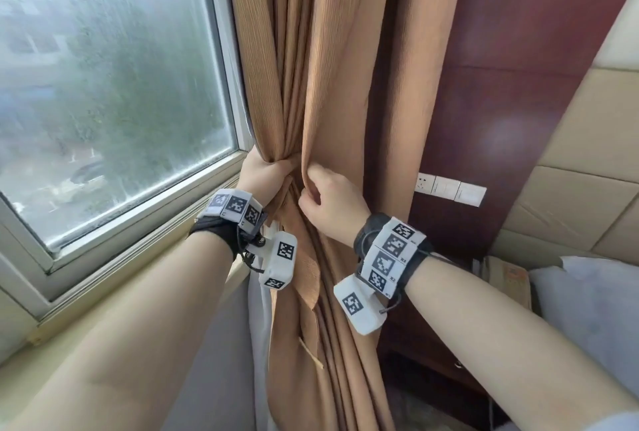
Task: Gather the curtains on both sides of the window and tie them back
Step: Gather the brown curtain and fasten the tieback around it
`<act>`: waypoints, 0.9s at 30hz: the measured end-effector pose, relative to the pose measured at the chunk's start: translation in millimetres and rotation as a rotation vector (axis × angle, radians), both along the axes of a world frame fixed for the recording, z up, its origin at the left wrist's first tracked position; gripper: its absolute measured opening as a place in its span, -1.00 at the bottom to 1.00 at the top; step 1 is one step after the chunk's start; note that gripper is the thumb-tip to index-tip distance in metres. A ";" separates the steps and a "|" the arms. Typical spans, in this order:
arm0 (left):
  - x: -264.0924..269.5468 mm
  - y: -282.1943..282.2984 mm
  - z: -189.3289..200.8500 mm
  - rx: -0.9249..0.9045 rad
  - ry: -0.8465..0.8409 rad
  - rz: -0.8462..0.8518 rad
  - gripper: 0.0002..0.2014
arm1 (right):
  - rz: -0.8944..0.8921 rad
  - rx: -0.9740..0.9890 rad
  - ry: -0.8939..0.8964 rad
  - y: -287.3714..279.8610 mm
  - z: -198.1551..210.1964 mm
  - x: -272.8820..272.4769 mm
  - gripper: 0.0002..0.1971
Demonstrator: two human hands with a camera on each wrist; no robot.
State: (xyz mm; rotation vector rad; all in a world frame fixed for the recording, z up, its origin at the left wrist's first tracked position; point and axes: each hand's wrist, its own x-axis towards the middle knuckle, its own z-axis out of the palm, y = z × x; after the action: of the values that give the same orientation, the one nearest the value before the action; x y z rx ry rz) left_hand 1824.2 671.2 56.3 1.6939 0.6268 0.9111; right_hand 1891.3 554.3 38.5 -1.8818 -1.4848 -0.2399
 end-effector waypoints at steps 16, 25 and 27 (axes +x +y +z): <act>-21.7 -19.6 15.8 -0.050 0.045 -0.307 -0.72 | 0.191 -0.232 0.247 4.0 -5.0 -4.3 -0.52; -12.0 -20.7 16.1 -0.094 0.045 -0.123 -0.68 | 0.203 -0.277 0.154 7.7 -7.9 2.6 -0.59; -8.8 -18.6 15.0 -0.108 0.023 -0.096 -0.72 | 0.230 -0.294 0.179 2.8 -5.5 8.1 -0.75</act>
State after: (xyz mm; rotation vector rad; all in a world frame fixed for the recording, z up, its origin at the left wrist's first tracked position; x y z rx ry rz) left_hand 1815.3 652.6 71.2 1.6254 0.5941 0.7773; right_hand 1899.5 557.1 33.0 -1.8750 -1.6626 0.2615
